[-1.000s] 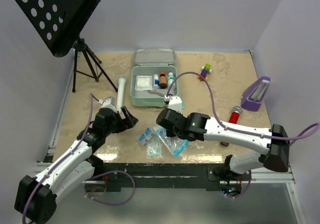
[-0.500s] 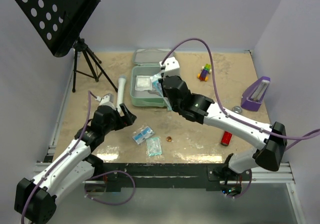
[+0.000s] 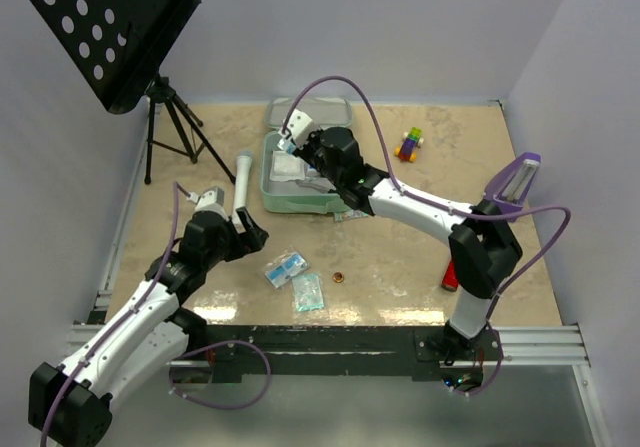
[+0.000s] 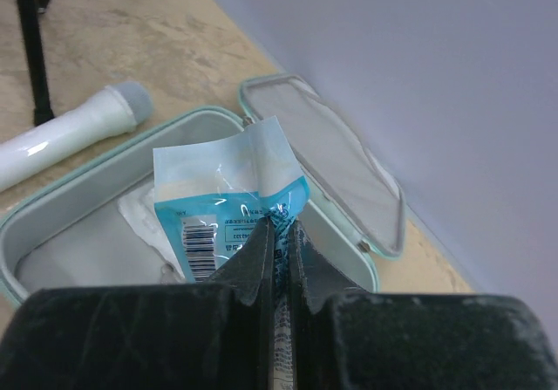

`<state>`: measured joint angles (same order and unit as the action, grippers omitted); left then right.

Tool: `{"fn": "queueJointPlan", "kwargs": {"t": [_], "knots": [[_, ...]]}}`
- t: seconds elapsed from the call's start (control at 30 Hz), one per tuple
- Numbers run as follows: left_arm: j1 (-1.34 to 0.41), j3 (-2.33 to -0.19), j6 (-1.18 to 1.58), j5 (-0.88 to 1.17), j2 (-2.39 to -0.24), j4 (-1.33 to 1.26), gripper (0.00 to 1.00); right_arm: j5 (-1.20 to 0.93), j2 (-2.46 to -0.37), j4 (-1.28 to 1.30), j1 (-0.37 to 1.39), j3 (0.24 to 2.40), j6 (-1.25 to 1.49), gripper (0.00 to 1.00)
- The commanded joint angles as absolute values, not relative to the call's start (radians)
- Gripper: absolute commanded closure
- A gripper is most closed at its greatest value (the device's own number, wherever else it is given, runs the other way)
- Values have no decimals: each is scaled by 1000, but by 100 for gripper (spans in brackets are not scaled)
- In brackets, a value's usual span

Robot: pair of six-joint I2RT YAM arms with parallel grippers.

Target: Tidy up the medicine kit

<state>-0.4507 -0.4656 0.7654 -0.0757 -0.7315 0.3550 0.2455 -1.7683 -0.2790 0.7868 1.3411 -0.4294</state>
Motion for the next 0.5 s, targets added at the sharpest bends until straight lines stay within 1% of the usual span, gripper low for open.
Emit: {"fn": "queueJointPlan", "kwargs": {"t": [0.0,0.27,0.47], "knots": [[-445,-499,755,-92,-692,374,10,-30,-1772,-382,747,1384,-508,100],[-445,-535,746,-118,-689,393,10,-257,-1887,-281,719,1439,-538,100],[-445,-540,739,-146,-684,411,10,-317,-1971,-203,718,1468,-560,100]]}}
